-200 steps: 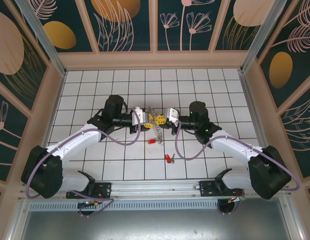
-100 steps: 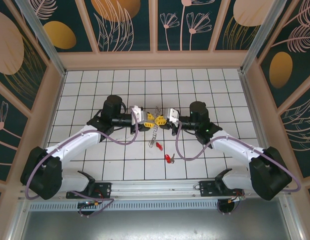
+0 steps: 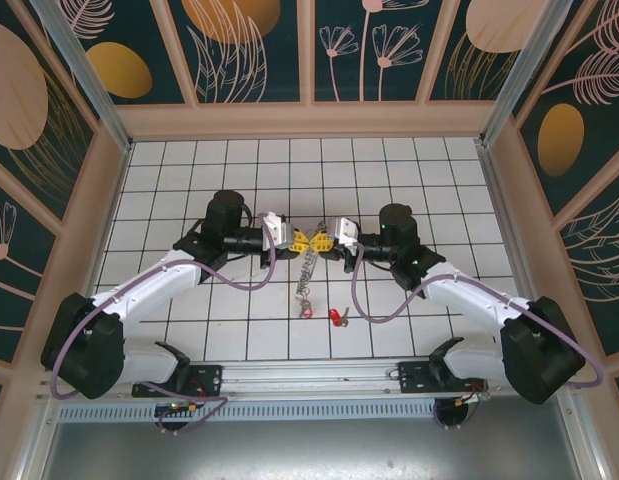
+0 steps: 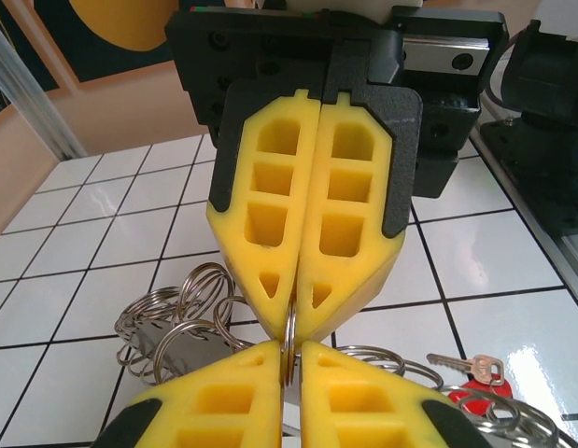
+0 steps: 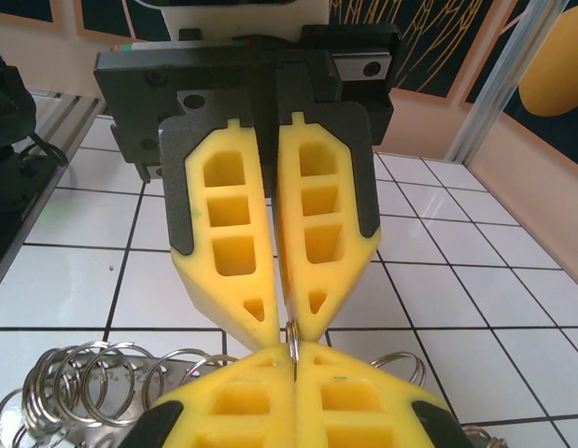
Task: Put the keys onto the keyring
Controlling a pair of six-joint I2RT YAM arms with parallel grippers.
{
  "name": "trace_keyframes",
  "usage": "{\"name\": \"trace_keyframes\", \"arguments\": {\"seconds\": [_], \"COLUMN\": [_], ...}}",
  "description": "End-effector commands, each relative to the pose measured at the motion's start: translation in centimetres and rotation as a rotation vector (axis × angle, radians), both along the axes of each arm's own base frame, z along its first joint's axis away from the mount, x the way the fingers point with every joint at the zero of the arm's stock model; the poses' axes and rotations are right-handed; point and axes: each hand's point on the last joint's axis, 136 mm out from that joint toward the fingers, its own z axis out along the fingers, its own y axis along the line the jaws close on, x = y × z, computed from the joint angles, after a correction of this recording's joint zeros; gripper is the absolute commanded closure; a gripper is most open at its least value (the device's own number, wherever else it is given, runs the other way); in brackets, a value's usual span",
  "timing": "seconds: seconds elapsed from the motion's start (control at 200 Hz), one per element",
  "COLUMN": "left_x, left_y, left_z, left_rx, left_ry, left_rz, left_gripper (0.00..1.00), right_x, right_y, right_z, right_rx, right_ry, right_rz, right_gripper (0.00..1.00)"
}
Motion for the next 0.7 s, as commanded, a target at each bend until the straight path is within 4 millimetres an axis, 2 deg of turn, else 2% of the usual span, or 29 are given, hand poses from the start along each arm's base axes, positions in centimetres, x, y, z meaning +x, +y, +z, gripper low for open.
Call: {"name": "trace_keyframes", "arguments": {"seconds": [0.0,0.12,0.235,0.345,0.575,0.691], "left_x": [-0.1,0.2,-0.3,-1.0,-1.5,-1.5], "left_y": [-0.2,-0.3,-0.4,-0.6,-0.7,-0.8], "left_z": [0.0,0.6,1.8,2.3,3.1,3.1], "left_rx": [0.01,-0.007,-0.074,-0.125,-0.244,-0.252], "left_ry": [-0.007,-0.014,-0.02,0.012,0.018,0.01], "left_rz": [-0.016,-0.001,-0.015,-0.05,-0.072,-0.082], "left_gripper": [1.0,1.0,1.0,1.0,1.0,1.0], "right_x": [-1.1,-1.2,-1.1,-1.1,-0.8,-1.2], "right_y": [0.3,0.5,0.4,-0.2,-1.9,-2.1], "right_z": [2.2,2.0,1.9,1.4,0.8,0.7], "right_rx": [0.05,0.051,0.044,0.013,-0.027,-0.041], "right_ry": [-0.085,-0.081,-0.074,-0.069,0.007,0.023], "right_rz": [0.04,0.039,0.029,0.02,0.018,0.04], "right_gripper": [1.0,1.0,1.0,0.89,0.84,0.83]}}
